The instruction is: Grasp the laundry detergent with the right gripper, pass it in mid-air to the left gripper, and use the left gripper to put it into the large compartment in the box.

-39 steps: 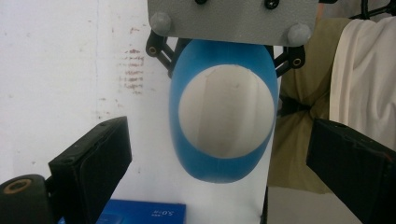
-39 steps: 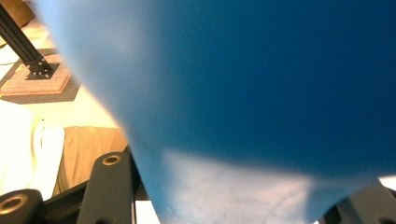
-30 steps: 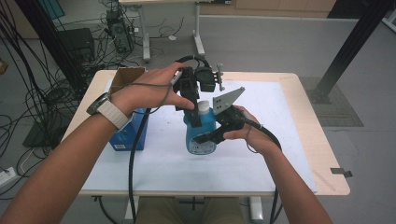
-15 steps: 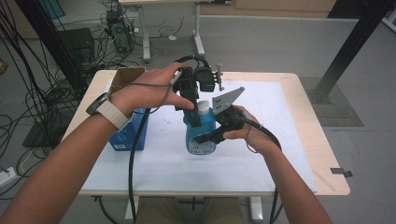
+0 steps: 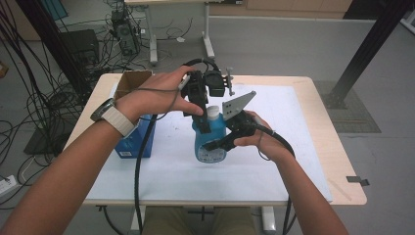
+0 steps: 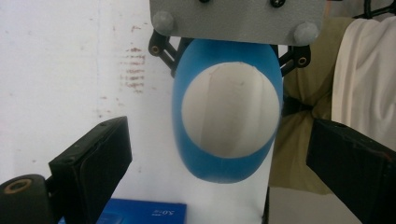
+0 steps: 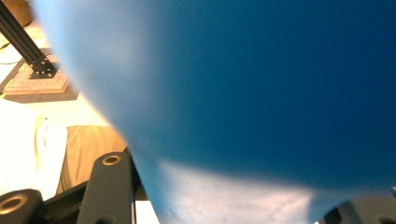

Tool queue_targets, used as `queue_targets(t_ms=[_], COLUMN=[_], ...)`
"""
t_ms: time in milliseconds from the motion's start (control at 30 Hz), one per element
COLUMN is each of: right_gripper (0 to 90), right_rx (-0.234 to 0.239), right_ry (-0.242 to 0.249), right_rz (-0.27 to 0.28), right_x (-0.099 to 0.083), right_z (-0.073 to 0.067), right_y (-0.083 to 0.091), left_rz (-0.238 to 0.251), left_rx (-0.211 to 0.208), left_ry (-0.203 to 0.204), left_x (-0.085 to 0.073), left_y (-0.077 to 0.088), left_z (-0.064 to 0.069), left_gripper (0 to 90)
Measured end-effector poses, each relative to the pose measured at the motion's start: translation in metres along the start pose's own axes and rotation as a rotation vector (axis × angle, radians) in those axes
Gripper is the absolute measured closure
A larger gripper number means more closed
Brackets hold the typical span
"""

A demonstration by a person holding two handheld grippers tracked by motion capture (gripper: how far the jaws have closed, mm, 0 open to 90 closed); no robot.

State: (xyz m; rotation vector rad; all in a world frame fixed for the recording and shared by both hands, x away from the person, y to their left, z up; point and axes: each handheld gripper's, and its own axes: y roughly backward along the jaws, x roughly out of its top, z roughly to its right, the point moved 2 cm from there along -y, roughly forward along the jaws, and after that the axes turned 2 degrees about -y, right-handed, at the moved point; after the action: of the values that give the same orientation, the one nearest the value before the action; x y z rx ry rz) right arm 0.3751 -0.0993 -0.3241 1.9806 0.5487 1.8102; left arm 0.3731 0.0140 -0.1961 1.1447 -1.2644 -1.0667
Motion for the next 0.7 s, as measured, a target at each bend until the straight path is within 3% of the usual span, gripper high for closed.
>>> queue_targets(t_ms=[700], right_gripper=[43.6], right_rx=[0.008], right_ry=[0.016], right_rz=[-0.017], right_x=[0.004], right_z=[-0.005], right_y=[-0.004], left_rz=[0.01], left_rx=[-0.011], left_ry=[-0.014], left_x=[-0.001], left_y=[-0.02], left_z=[0.004], left_gripper=[7.4])
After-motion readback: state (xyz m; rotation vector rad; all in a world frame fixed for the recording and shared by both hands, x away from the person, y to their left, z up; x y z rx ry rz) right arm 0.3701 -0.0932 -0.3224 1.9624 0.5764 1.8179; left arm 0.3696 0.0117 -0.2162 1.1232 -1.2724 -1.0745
